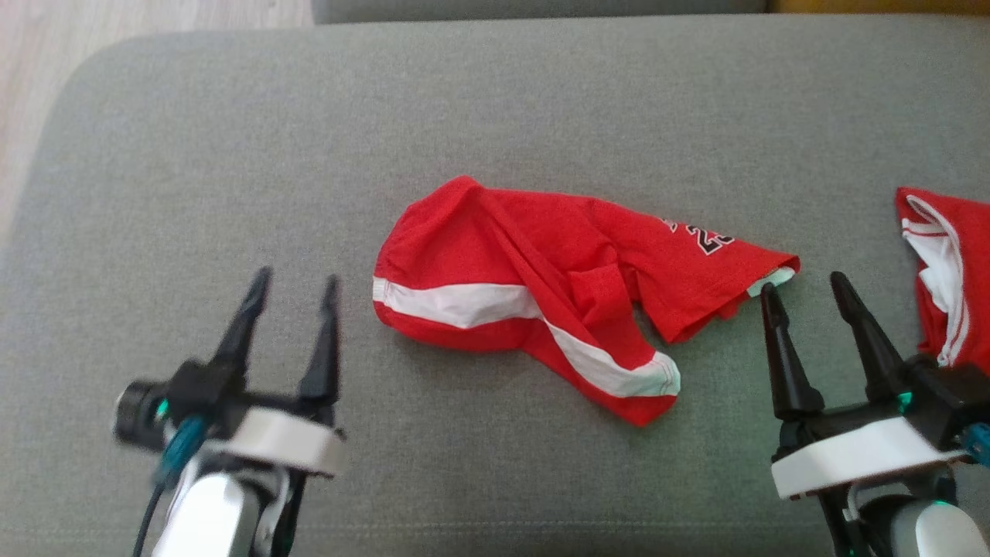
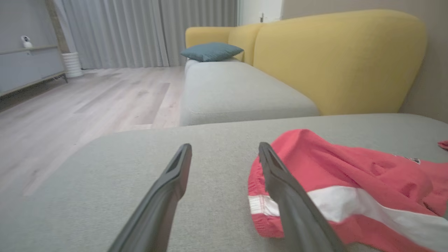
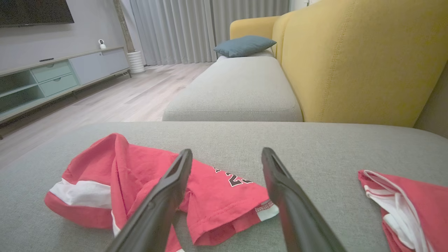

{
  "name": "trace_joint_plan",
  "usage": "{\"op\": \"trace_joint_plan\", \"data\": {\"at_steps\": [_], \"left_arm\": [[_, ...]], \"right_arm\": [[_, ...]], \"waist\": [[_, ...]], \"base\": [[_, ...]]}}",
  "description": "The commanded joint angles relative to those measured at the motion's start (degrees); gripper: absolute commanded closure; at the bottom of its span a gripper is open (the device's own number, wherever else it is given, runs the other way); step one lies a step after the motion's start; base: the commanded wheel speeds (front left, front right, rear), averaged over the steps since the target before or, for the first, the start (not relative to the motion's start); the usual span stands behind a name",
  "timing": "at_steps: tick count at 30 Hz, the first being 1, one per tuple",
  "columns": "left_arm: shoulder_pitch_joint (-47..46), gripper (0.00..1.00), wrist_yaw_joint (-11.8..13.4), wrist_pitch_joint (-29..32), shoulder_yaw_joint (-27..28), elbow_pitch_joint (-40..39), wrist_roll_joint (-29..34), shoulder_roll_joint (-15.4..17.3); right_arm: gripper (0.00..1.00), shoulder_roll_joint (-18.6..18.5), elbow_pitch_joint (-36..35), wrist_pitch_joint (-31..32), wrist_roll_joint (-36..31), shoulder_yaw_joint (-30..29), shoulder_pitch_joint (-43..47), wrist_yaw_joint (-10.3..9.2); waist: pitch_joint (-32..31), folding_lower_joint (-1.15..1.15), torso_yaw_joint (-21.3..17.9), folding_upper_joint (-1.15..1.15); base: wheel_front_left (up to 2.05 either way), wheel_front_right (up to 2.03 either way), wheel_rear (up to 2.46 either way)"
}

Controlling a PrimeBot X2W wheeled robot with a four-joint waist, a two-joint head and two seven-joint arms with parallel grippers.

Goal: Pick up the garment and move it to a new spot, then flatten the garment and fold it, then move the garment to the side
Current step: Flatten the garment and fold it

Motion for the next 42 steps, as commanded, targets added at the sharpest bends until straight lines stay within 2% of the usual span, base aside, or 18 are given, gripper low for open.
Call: {"op": "trace_joint_plan", "data": {"at_steps": [1, 5, 8, 13, 17, 18, 19, 20, 21, 25, 31, 42], "left_arm": [[-5.0, 0.00, -1.3, 1.4, 0.6, -1.3, -0.1, 0.8], [-10.0, 0.00, -5.3, 8.3, -2.1, 1.8, -2.0, 0.4], [-12.7, 0.00, -7.3, 14.1, -3.1, 5.3, -3.8, 0.3], [-14.6, 0.00, -8.0, 22.2, -2.7, 10.1, -6.9, 0.7], [-14.2, 0.00, -7.9, 26.3, -2.3, 10.7, -8.7, 0.9], [-14.2, 0.13, -8.0, 27.0, -2.2, 10.5, -9.2, 1.0], [-14.2, 0.13, -8.0, 27.0, -2.2, 10.5, -9.2, 1.0], [-14.2, 0.89, -8.0, 27.5, -2.1, 10.3, -9.4, 1.1], [-14.1, 1.00, -8.1, 27.9, -2.1, 10.1, -9.8, 1.2], [-13.8, 1.00, -8.0, 28.5, -2.0, 9.1, -10.1, 1.7], [-13.6, 1.00, -7.8, 28.3, -2.5, 8.0, -10.1, 1.8], [-15.5, 1.00, -8.0, 26.8, -3.4, 7.8, -10.2, 1.2]], "right_arm": [[0.00, -0.3, -2.3, 0.3, 0.3, 1.3, -1.0, -0.04], [0.00, -0.3, -2.1, 0.5, 0.3, 1.9, -1.8, -0.04], [0.00, -0.3, -1.7, 0.3, 0.7, 2.3, -2.2, -0.04], [0.00, -0.3, -1.2, -0.7, 1.8, 2.2, -2.5, -0.04], [0.00, -0.3, -0.7, -1.2, 2.2, 2.1, -2.5, -0.04], [0.00, -0.3, -0.6, -1.3, 2.3, 2.1, -2.6, -0.04], [0.00, -0.3, -0.6, -1.3, 2.3, 2.1, -2.6, -0.04], [0.00, -0.3, -0.5, -1.3, 2.4, 2.2, -2.6, -0.04], [0.00, -0.3, -0.4, -1.3, 2.4, 2.2, -2.7, -0.04], [0.00, -0.3, 0.6, 0.7, 1.6, 4.6, -2.8, -0.04], [0.00, -2.9, 3.8, 8.8, 2.8, 11.9, -2.4, -0.04], [0.00, -4.5, 10.7, 15.9, 7.5, 17.1, -6.2, -0.04]], "waist": [[0.9, 0.00, 0.1, 0.00], [2.5, 0.00, -0.4, 0.00], [3.6, 0.00, -1.3, 0.00], [5.3, 0.00, -3.4, 0.00], [6.0, 0.00, -4.3, 0.00], [6.1, 0.00, -4.4, 0.00], [6.1, 0.00, -4.4, 0.00], [6.2, 0.00, -4.5, 0.00], [6.2, 0.00, -4.6, 0.00], [6.2, 0.00, -4.6, 0.00], [6.2, 0.00, -3.8, 0.00], [8.7, 0.00, -1.6, 0.00]], "base": [[0.00, 0.00, 0.00], [0.00, 0.00, 0.00], [0.00, 0.00, 0.00], [0.00, 0.00, 0.00], [0.00, 0.00, 0.00], [0.00, 0.00, 0.00], [0.00, 0.00, 0.00], [0.00, 0.00, 0.00], [0.00, 0.00, 0.00], [0.00, 0.00, 0.00], [0.00, 0.00, 0.00], [0.00, 0.00, 0.00]]}}
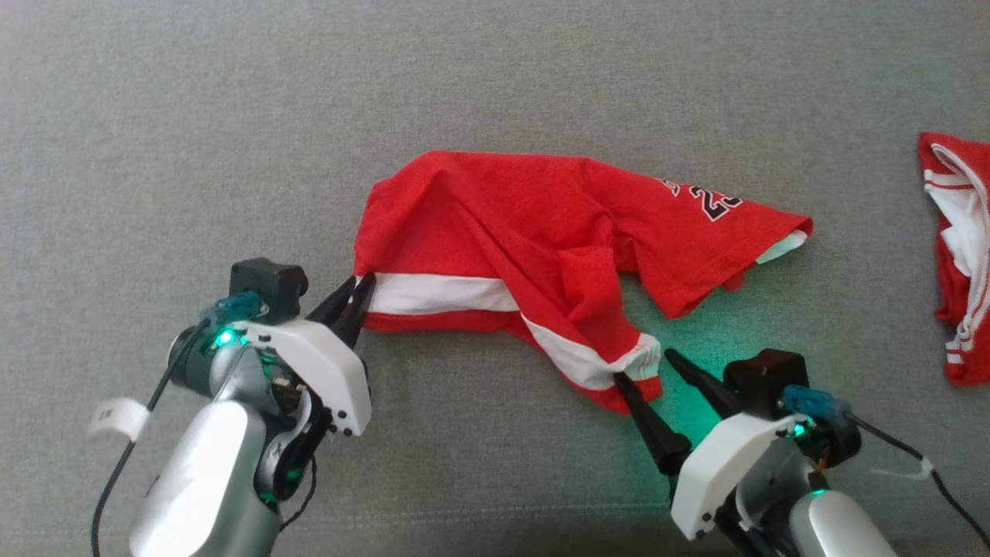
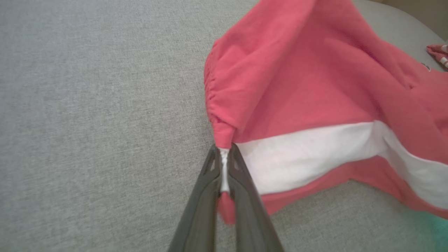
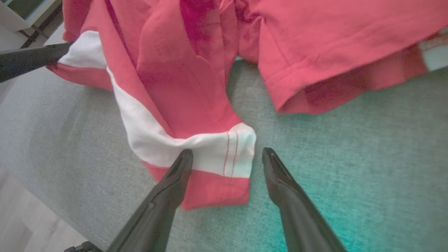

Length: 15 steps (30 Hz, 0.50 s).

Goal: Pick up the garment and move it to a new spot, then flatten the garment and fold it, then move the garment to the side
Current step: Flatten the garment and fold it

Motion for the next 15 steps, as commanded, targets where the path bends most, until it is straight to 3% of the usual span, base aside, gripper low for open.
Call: {"op": "trace_joint_plan", "data": {"at_steps": [1, 2, 3, 4, 15], "left_arm": [[-2.9, 1.00, -0.1, -0.6, 1.7, -1.6, -0.2, 0.9], [-3.0, 1.00, -0.1, -0.8, 1.6, -1.6, -0.2, 0.9], [-3.1, 1.00, 0.0, -0.9, 1.6, -1.5, -0.3, 0.8], [-3.1, 1.00, 0.0, -1.1, 1.6, -1.5, -0.3, 0.8], [-2.9, 1.00, 0.2, -4.3, 1.5, -2.1, -0.4, 0.9]], "right_arm": [[0.00, -0.8, -1.6, 0.2, 0.7, 1.5, -1.2, -0.04], [0.22, -1.0, -1.5, 0.3, 1.1, 1.7, -1.4, -0.04], [0.57, -1.1, -1.3, 0.7, 1.7, 1.9, -1.5, -0.04], [1.00, -1.2, -1.2, 1.0, 2.2, 2.0, -1.6, -0.04], [1.00, -2.4, -3.4, -2.1, 5.2, 0.3, -2.1, -0.04]], "waist": [[0.2, 0.00, 0.2, 0.00], [0.3, 0.00, 0.2, 0.00], [0.4, 0.00, 0.3, 0.00], [0.4, 0.00, 0.4, 0.00], [-0.5, 0.00, 0.5, 0.00]], "base": [[0.00, 0.00, 0.00], [0.00, 0.00, 0.00], [0.00, 0.00, 0.00], [0.00, 0.00, 0.00], [0.00, 0.00, 0.00]]}}
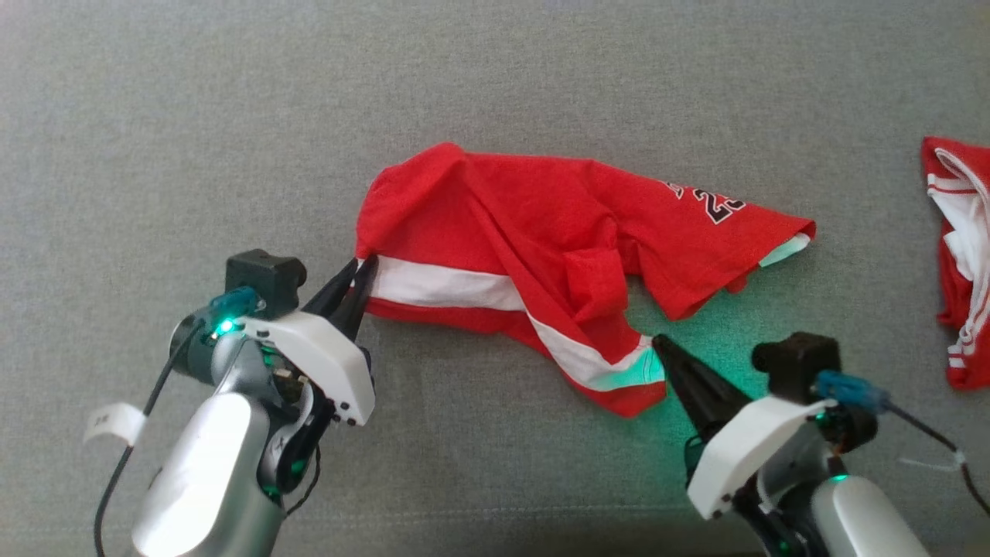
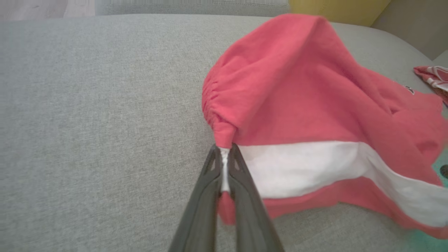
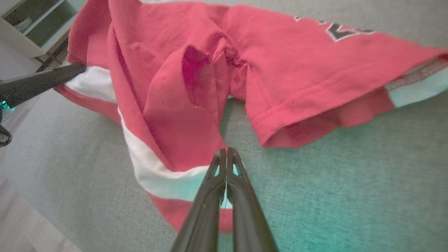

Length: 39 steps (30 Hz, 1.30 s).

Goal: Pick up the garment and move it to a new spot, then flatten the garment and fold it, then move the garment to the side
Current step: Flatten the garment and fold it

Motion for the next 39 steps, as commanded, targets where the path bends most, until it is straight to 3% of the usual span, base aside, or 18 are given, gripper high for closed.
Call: {"op": "trace_joint_plan", "data": {"at_steps": [1, 8, 12, 13, 14, 15, 23, 39], "left_arm": [[-1.7, 1.00, 0.1, -0.8, 2.1, -2.2, -0.1, 1.0], [-1.0, 1.00, 0.5, -0.8, 1.9, -2.4, -0.4, 1.0], [-0.3, 1.00, 0.8, -0.6, 1.6, -2.4, -0.6, 1.2], [-0.1, 1.00, 0.9, -0.6, 1.5, -2.4, -0.6, 1.3], [0.2, 1.00, 0.9, -0.6, 1.5, -2.4, -0.7, 1.3], [0.4, 1.00, 1.0, -0.6, 1.5, -2.5, -0.7, 1.3], [3.1, 1.00, 1.9, -0.2, 1.2, -3.2, -1.2, 1.7], [6.5, 1.00, 3.4, 0.8, 0.9, -4.9, -2.1, 2.6]], "right_arm": [[1.00, -0.8, -2.6, -1.1, 0.3, 0.3, -0.8, -0.04], [1.00, -0.6, -5.1, -5.3, -0.4, -1.4, -0.8, -0.04], [1.00, -0.5, -8.0, -13.0, -2.2, -2.7, -1.6, -0.04], [0.77, -0.5, -8.6, -14.9, -2.8, -3.0, -1.8, -0.04], [0.22, -0.4, -9.0, -16.7, -3.5, -3.5, -1.8, -0.04], [0.00, -0.2, -9.4, -18.3, -4.1, -4.0, -1.7, -0.04], [0.00, 1.8, -11.1, -23.8, -8.5, -10.5, 1.2, -0.04], [0.00, 4.1, -13.6, -21.5, -9.3, -14.5, 7.0, -0.04]], "waist": [[-0.4, 0.00, 0.0, 0.00], [-1.7, 0.00, -0.3, 0.00], [-3.0, 0.00, -0.7, 0.00], [-3.4, 0.00, -0.9, 0.00], [-3.7, 0.00, -1.0, 0.00], [-4.0, 0.00, -1.1, 0.00], [-6.7, 0.00, -1.6, 0.00], [-8.7, 0.00, -2.1, 0.00]], "base": [[0.00, 0.00, 0.00], [0.00, 0.00, 0.00], [0.00, 0.00, 0.00], [0.00, 0.00, 0.00], [0.00, 0.00, 0.00], [0.00, 0.00, 0.00], [0.00, 0.00, 0.00], [0.00, 0.00, 0.00]]}}
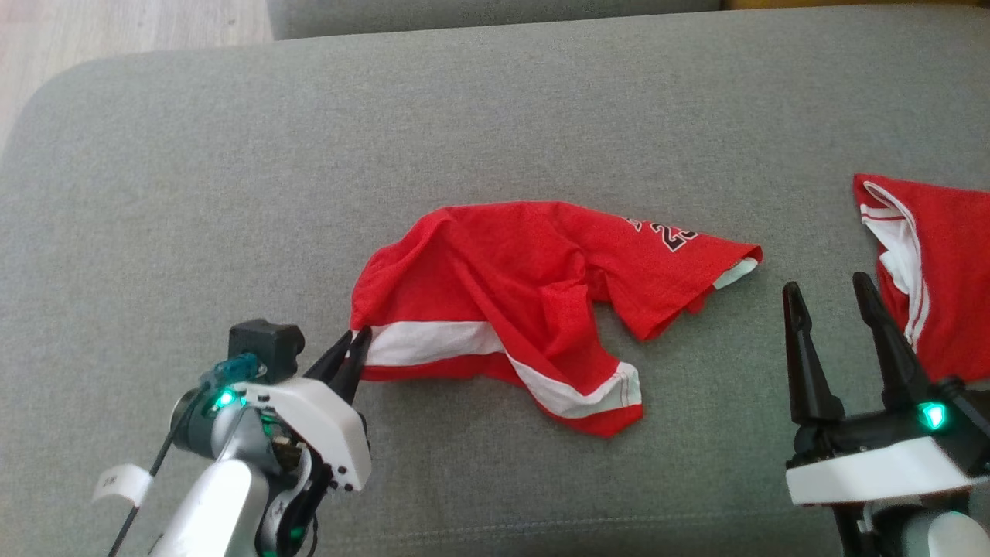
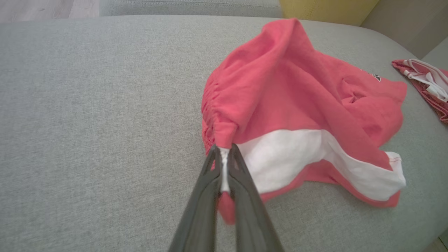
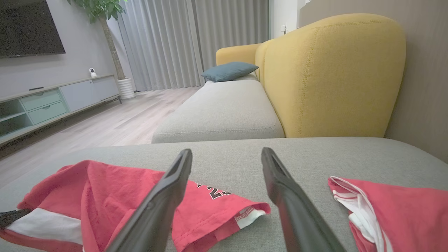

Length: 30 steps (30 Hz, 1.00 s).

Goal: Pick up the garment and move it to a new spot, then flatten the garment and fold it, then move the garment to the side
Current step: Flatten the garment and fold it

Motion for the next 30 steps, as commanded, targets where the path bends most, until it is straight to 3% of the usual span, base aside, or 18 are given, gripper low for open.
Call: {"op": "trace_joint_plan", "data": {"at_steps": [1, 15, 30], "left_arm": [[-1.7, 1.00, 0.3, 0.2, 1.7, -2.4, -0.6, 1.3], [-2.4, 1.00, 0.7, 0.2, 1.0, -2.8, -0.5, 1.8], [-6.4, 1.00, -0.3, -0.7, -0.2, -2.6, -0.4, 1.3]], "right_arm": [[0.00, 0.0, -2.3, 0.1, -0.1, 1.2, -0.7, -0.04], [0.00, 0.2, -1.0, 3.1, 0.8, 2.6, -1.0, -0.04], [0.00, -2.9, 11.5, 21.1, 7.0, 14.3, -7.2, -0.04]], "waist": [[0.1, 0.00, 0.0, 0.00], [0.8, 0.00, 0.1, 0.00], [6.5, 0.00, 2.8, 0.00]], "base": [[0.00, 0.00, 0.00], [0.00, 0.00, 0.00], [0.00, 0.00, 0.00]]}}
